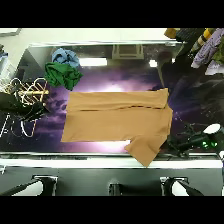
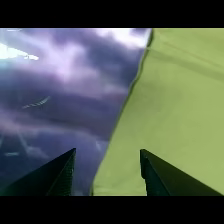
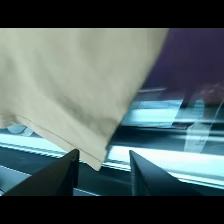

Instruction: Fold the clothes and pants, and hang the long-sleeved shirts on hangers.

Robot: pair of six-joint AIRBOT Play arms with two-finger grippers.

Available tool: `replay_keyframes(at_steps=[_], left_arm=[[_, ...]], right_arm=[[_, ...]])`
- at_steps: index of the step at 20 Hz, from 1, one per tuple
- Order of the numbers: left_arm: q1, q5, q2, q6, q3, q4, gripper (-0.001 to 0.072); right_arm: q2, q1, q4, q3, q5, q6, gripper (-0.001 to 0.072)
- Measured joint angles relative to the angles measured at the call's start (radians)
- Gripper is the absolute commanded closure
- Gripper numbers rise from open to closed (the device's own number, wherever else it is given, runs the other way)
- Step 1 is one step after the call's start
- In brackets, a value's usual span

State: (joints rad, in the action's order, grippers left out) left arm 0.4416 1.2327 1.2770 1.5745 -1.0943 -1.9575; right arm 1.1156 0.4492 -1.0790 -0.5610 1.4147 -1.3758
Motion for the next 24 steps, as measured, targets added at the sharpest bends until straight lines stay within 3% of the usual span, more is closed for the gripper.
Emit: replay_keyframes(at_steps=[15,16,19,21,24], left_arm=[[0.003,-0.034,-0.012,-0.002,0.023,-0.044,0.0236],[0.003,-0.035,-0.012,-0.002,0.023,-0.044,0.0236],[0.003,-0.037,-0.011,-0.003,0.023,-0.044,0.0236],[0.003,-0.043,-0.01,-0.003,0.029,-0.045,0.0235],[0.01,-0.042,-0.011,-0.003,0.079,-0.052,0.0236]], right_arm=[[-0.032,0.001,0.128,0.16,-0.18,-0.038,0.0333],[-0.033,0.001,0.132,0.164,-0.187,-0.038,0.0353],[-0.033,0.001,0.149,0.171,-0.235,-0.038,0.0519],[-0.032,0.001,0.17,0.174,-0.272,-0.029,0.0681],[-0.032,0.001,0.204,0.175,-0.29,0.001,0.0682]])
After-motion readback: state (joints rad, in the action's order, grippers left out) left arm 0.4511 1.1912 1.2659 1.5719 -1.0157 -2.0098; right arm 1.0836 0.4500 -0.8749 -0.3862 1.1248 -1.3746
